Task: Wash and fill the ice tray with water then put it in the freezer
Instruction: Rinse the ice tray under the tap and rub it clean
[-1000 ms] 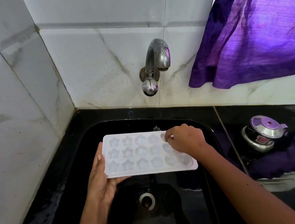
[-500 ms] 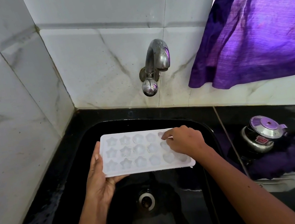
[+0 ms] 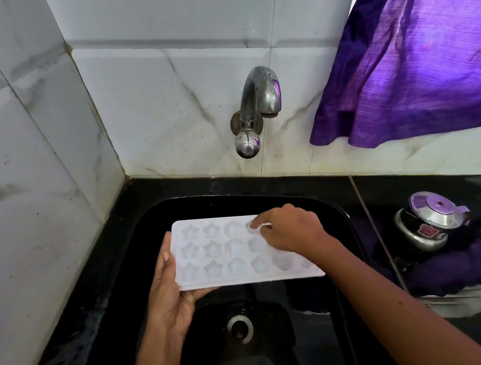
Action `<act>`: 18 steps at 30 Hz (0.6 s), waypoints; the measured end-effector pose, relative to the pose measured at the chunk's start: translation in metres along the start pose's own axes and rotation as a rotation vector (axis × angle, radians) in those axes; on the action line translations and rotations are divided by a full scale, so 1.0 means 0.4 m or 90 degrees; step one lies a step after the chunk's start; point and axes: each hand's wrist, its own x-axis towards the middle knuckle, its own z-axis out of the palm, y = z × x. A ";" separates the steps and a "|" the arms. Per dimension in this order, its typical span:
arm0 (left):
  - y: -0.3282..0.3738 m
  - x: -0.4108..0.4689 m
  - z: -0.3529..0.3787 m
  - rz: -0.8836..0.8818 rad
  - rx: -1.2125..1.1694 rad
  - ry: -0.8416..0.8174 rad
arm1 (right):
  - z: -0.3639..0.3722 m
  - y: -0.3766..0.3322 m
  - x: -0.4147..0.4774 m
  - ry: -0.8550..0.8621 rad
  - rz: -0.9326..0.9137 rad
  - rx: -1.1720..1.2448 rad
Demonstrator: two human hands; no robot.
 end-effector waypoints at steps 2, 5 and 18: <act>0.000 -0.004 0.003 0.003 -0.002 0.001 | 0.010 -0.008 0.004 -0.010 -0.003 -0.009; 0.000 -0.004 0.000 0.009 -0.007 0.002 | 0.014 -0.016 0.003 -0.014 -0.010 -0.026; -0.014 0.006 -0.013 -0.004 -0.011 -0.008 | 0.017 -0.008 0.002 -0.005 -0.009 -0.052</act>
